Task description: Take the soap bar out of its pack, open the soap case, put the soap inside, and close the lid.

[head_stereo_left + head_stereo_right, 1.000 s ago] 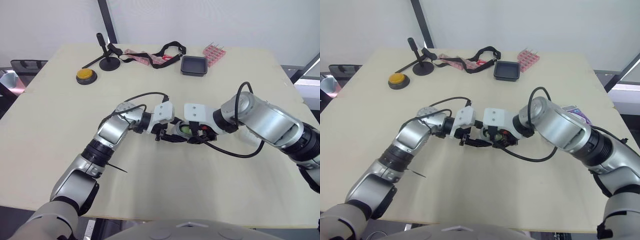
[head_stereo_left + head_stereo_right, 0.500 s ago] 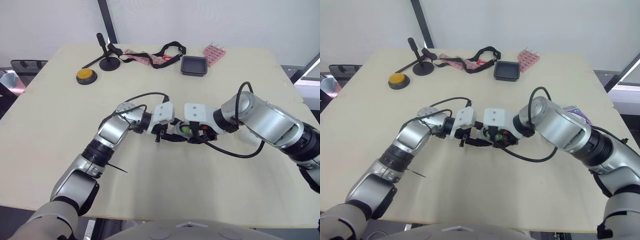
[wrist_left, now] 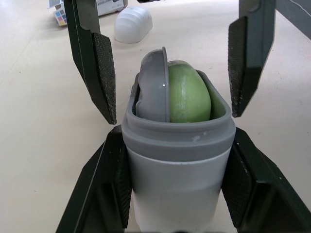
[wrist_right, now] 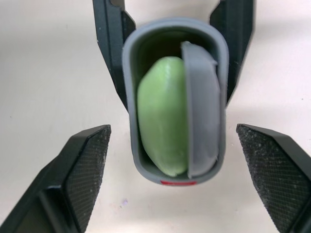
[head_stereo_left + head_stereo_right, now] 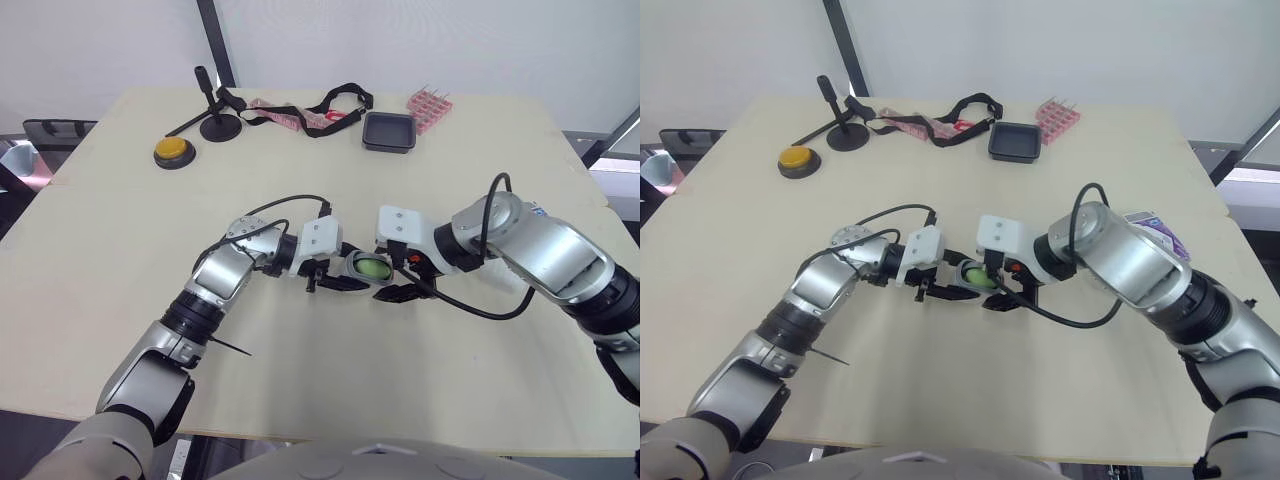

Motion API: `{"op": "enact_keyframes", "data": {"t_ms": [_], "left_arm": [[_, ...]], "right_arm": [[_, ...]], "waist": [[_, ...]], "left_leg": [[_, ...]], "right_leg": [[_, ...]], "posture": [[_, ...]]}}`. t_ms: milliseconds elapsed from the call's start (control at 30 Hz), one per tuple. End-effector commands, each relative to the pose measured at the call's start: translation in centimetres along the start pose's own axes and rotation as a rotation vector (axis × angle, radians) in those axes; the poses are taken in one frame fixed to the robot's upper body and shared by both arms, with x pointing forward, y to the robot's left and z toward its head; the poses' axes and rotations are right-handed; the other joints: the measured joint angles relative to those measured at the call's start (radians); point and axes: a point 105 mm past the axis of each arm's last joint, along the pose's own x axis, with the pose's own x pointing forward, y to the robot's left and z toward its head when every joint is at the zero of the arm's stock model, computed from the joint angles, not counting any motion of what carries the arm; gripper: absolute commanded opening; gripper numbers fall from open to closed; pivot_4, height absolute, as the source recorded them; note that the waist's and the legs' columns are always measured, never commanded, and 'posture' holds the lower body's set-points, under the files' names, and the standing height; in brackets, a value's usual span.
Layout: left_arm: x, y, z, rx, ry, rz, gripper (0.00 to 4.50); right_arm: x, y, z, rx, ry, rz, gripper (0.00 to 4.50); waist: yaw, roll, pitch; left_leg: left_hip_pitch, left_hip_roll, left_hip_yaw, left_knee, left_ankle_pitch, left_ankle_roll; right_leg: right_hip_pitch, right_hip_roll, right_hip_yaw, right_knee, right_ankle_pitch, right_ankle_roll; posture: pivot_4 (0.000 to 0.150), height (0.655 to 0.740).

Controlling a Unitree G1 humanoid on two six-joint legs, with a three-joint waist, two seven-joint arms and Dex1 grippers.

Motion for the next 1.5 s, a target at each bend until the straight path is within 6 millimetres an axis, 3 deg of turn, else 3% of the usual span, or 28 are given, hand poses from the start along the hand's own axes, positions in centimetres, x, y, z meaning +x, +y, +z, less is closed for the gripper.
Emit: {"op": "enact_keyframes", "data": {"t_ms": [33, 333, 667, 800, 1000, 1200, 1500], "left_arm": [[-1.5, 0.6, 1.2, 0.01, -0.115, 0.054, 1.93], [-2.5, -0.9, 0.6, -0.082, -0.284, 0.126, 1.93], [-2.0, -1.8, -1.3, -0.094, -0.269, 0.152, 1.93], [-1.8, -1.6, -1.7, -0.075, -0.263, 0.175, 1.93], [-1.7, -1.8, -2.0, -0.059, -0.261, 0.185, 1.93], [-1.5, -2.3, -2.2, -0.052, -0.258, 0.157, 1.93], [-1.6, -2.5, -2.2, -0.053, -0.255, 0.127, 1.93]], "right_arm": [[-1.4, -0.1, 0.5, 0.037, -0.175, -0.004, 4.46], [-2.4, 2.2, -1.1, 0.049, -0.56, 0.001, 4.46], [-1.6, 2.4, -2.4, 0.026, -0.637, -0.075, 4.46], [-2.8, 1.2, -3.7, 0.049, -0.634, -0.209, 4.46], [-7.6, 1.6, -8.3, 0.158, -0.591, -0.441, 4.46], [-12.9, 3.7, -15.5, 0.31, -0.456, -0.672, 4.46], [-14.9, 6.0, -20.9, 0.457, -0.336, -0.746, 4.46]], "waist": [[0.001, 0.0, 0.0], [-0.003, 0.0, 0.0], [-0.018, -0.001, -0.001], [-0.02, -0.001, -0.001], [-0.011, -0.001, -0.001], [-0.015, -0.001, -0.001], [-0.031, 0.0, -0.002]], "left_leg": [[0.0, 0.0, 0.0, 0.0, 0.0, 0.0], [-0.001, 0.0, 0.0, 0.001, -0.001, 0.002], [-0.001, 0.0, 0.0, 0.001, -0.003, 0.007], [-0.001, 0.0, 0.0, 0.002, -0.004, 0.008], [-0.002, -0.001, 0.0, 0.001, -0.005, 0.01], [-0.001, -0.001, 0.0, 0.001, -0.007, 0.013], [-0.001, -0.001, 0.0, 0.002, -0.007, 0.013]], "right_leg": [[0.0, 0.0, 0.0, 0.0, 0.0, 0.0], [-0.001, -0.001, 0.0, -0.003, 0.0, 0.0], [-0.001, -0.001, -0.001, -0.003, -0.002, -0.003], [-0.001, -0.002, -0.001, -0.003, -0.002, -0.003], [0.0, -0.003, -0.001, -0.005, -0.002, -0.003], [0.001, -0.005, 0.0, -0.007, -0.003, -0.005], [0.002, -0.007, -0.001, -0.009, -0.003, -0.006]], "posture": [[0.15, 0.74], [0.15, 0.74], [0.15, 0.74], [0.15, 0.74], [0.15, 0.74], [0.15, 0.74], [0.15, 0.74]]}}
